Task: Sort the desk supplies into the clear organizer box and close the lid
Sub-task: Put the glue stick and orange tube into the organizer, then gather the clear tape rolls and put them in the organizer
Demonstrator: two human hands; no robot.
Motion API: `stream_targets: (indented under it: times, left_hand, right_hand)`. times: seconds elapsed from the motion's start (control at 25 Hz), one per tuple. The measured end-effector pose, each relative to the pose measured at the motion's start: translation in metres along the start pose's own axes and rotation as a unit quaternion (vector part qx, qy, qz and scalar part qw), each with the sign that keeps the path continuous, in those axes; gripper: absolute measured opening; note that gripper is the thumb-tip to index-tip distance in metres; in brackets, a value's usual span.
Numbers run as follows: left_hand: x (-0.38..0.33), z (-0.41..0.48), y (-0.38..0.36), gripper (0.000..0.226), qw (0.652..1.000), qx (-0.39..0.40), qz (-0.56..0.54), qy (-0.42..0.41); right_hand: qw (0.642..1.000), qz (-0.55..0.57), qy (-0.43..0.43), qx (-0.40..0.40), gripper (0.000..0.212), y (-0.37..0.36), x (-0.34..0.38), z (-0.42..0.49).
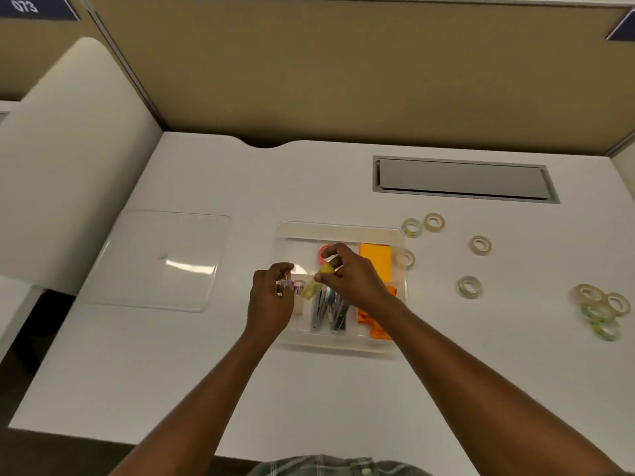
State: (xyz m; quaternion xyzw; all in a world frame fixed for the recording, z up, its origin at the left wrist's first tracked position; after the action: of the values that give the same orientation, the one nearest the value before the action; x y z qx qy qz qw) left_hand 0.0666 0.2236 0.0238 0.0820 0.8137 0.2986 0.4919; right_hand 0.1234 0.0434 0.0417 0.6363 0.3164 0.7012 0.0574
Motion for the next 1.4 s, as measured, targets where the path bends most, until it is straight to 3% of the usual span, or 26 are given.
stream_targets:
  times: [0.2,0.44,0.68,0.84,1.0,1.08,1.2,1.28,1.4]
  left_hand:
    - [0.021,-0.004,-0.005,0.037,0.996,0.019,0.086,-0.028]
    - [0.03,-0.011,-0.022,0.044,0.991,0.036,0.13,-0.024]
    - [0.007,-0.013,-0.026,0.039,0.991,-0.007,0.126,-0.039]
    - [-0.026,-0.022,-0.053,0.035,0.993,0.011,0.102,-0.063]
    - [-0.063,-0.042,-0.096,0.037,0.99,0.066,0.084,-0.096]
    - [-0.078,-0.056,-0.116,0.035,0.988,0.088,0.074,-0.106]
    - [-0.094,-0.075,-0.145,0.032,0.986,0.109,0.078,-0.101]
    - [-0.1,-0.087,-0.163,0.032,0.985,0.129,0.081,-0.086]
    - [-0.106,-0.102,-0.183,0.032,0.982,0.14,0.092,-0.086]
  right_hand:
    - [0.989,-0.102,0.018,0.105,0.031,-0.062,0.008,0.007]
    - [0.977,-0.179,0.031,0.109,0.03,-0.072,0.0,0.003]
    - [0.979,-0.19,0.065,0.027,0.029,-0.021,-0.006,-0.006]
    - [0.982,-0.173,0.062,-0.049,0.023,0.038,-0.023,-0.02]
    - [0.966,-0.194,-0.016,-0.172,0.031,0.117,-0.076,-0.053]
    - [0.953,-0.246,-0.106,-0.144,0.047,0.142,-0.115,-0.072]
    - [0.925,-0.321,-0.202,-0.013,0.069,0.156,-0.165,-0.097]
    - [0.916,-0.348,-0.198,0.036,0.067,0.158,-0.186,-0.108]
    - [0.919,-0.36,-0.158,0.013,0.05,0.169,-0.196,-0.112]
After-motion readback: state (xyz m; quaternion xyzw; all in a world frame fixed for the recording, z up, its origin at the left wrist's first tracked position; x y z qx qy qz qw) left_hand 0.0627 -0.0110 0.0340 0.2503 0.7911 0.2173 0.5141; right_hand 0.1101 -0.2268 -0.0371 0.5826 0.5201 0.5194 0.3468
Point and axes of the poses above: each hand's wrist, its own z-axis towards the middle knuckle, its own y-axis out of the back of the hand, x = y × z, the point moved 7 cm from there along z, towards the middle knuckle, and after that the axes turned 14 degrees about y, right-handed, at the moved point
